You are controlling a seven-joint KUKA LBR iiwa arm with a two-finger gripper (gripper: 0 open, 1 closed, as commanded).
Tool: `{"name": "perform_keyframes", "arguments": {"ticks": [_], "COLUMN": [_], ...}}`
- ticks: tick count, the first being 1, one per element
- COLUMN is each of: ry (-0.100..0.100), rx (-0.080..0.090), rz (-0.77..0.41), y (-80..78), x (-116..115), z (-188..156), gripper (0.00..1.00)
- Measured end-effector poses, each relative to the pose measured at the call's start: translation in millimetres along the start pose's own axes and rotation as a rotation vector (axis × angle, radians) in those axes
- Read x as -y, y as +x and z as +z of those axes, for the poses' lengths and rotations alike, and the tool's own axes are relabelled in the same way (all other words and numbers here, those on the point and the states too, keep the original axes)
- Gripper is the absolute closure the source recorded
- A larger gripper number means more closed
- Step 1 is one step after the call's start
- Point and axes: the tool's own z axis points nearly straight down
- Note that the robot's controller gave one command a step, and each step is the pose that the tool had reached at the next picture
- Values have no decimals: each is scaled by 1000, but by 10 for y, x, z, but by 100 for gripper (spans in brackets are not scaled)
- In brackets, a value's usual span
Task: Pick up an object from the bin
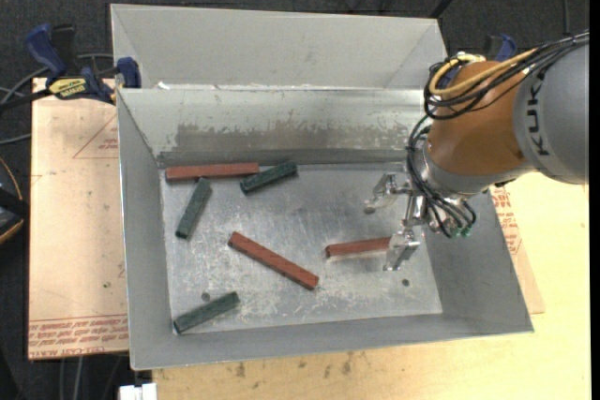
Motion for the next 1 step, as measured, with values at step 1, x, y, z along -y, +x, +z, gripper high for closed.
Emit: {"name": "perform_keyframes", "arguments": {"ticks": [1], "ry": [1], "rx": [5], "rz": [43], "y": [-12], "x": [-55], "z": [-75], "gripper": [0]}}
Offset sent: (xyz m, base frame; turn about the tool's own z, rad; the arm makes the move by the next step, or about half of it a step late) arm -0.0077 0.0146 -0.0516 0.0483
